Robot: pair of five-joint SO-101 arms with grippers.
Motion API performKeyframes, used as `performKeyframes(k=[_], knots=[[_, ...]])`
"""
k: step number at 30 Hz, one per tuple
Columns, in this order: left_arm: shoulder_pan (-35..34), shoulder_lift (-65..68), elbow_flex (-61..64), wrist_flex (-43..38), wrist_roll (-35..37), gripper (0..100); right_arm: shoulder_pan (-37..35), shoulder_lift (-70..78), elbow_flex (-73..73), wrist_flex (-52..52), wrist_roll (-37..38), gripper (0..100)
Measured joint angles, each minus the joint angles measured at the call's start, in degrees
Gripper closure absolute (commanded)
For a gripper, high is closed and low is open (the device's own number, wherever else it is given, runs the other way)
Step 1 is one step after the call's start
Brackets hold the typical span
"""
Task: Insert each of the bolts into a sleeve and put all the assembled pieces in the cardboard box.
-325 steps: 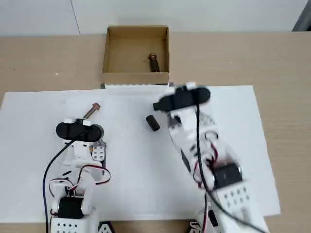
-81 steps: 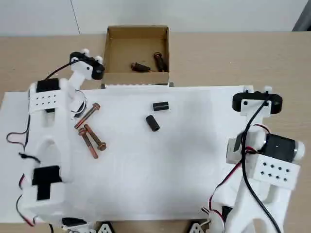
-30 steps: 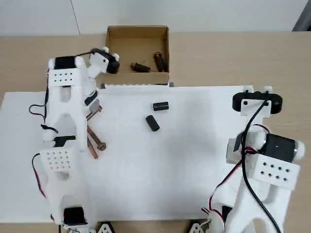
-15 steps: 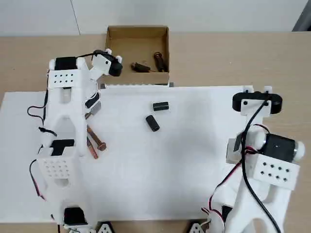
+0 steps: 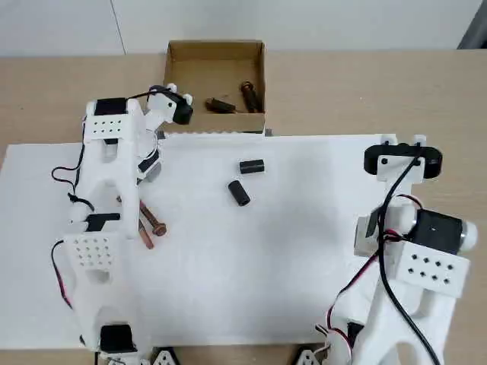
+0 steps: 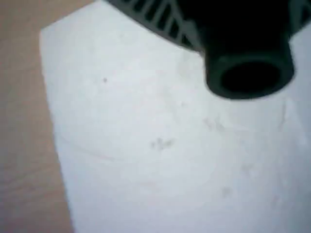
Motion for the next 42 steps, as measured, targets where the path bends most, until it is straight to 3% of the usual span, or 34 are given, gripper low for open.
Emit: performKeyframes(k=[3,7,11,19,25,31,36,42], knots=[[0.00,0.70,-0.09,-0.18,0.00,91,0.00,0.00,0.00,0.00,0.00,99.5],[0.00,0.79,-0.09,-0.18,-0.26,99,0.00,0.00,0.00,0.00,0.00,99.5],[0.26,0.88,-0.44,0.35,-0.35,99,0.00,0.00,0.00,0.00,0.00,99.5],[-0.18,1.49,-14.59,7.47,-0.18,99,0.00,0.00,0.00,0.00,0.00,99.5],[0.53,0.00,-24.53,7.91,8.53,99,0.00,0.00,0.00,0.00,0.00,99.5],[4.04,-9.32,-21.98,8.18,15.74,99,0.00,0.00,0.00,0.00,0.00,99.5],[6.59,-18.81,-14.68,8.35,17.67,99,-0.18,-2.55,-1.85,0.00,0.00,99.5],[7.12,-29.71,-4.22,8.35,19.78,99,-6.59,-7.82,-3.60,0.79,0.00,99.5]])
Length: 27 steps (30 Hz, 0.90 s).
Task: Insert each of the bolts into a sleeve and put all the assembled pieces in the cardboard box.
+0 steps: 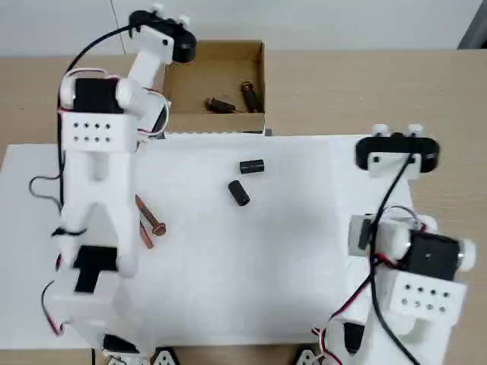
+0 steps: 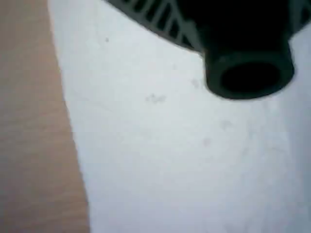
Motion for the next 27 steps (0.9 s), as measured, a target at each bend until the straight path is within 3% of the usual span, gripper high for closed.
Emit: performKeyframes(k=[13,23,27], knots=[[2.55,-31.30,33.49,-1.23,6.33,99,-4.13,-11.16,2.81,-0.35,0.00,99.5],[2.73,-51.78,60.92,-20.57,11.69,99,-4.22,-17.76,14.42,-14.07,0.00,99.5],[2.73,-58.81,71.56,-29.63,15.12,99,-7.82,-21.63,20.66,-21.89,0.00,99.5]])
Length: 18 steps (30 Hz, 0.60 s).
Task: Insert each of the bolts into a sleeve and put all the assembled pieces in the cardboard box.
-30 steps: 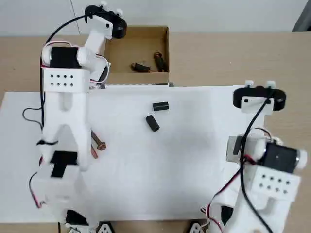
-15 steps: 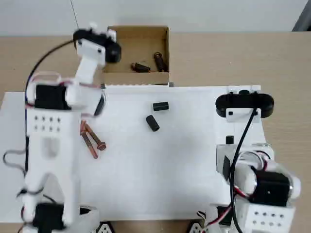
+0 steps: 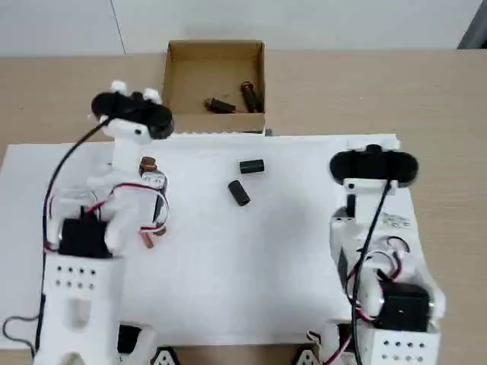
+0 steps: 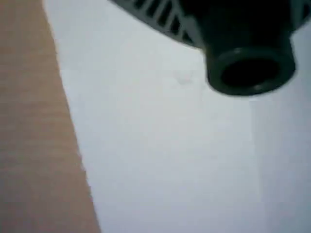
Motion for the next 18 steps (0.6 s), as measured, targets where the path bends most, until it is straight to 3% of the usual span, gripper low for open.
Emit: performKeyframes(k=[10,18], knots=[[0.00,-14.33,15.38,-11.87,14.33,99,-15.03,-7.56,14.51,-15.21,0.00,99.5],[3.25,-25.41,19.96,-12.22,16.53,99,-25.85,-11.69,22.95,-23.30,-0.09,99.5]])
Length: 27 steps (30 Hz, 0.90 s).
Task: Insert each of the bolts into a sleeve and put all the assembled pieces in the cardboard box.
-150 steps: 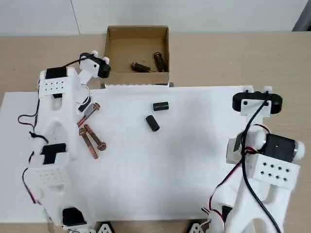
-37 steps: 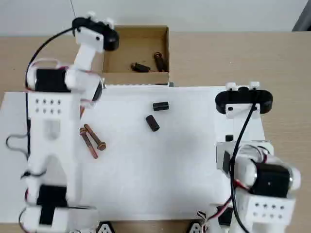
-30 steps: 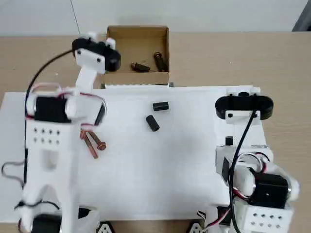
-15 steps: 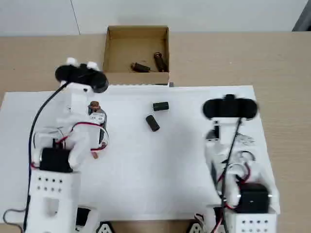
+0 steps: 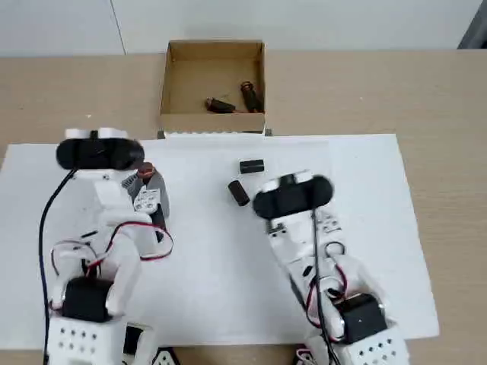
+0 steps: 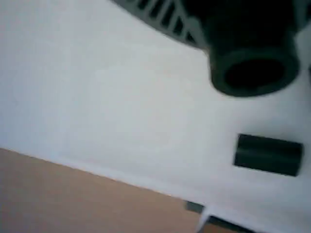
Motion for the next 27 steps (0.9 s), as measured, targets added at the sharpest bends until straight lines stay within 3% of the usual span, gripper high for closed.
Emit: performKeyframes(k=[9,16,22,27], knots=[[9.05,-15.91,8.00,0.00,12.48,99,-7.65,-10.20,11.08,-6.24,0.00,99.5],[10.29,-30.42,15.65,0.00,20.31,99,-11.34,-19.16,17.23,-6.68,-0.35,99.5],[10.81,-30.86,16.00,-0.70,26.73,99,-15.30,-19.16,18.55,-7.74,-0.53,99.5],[10.81,-30.86,16.35,-5.01,27.78,99,-16.18,-19.16,20.31,-11.34,-0.53,99.5]])
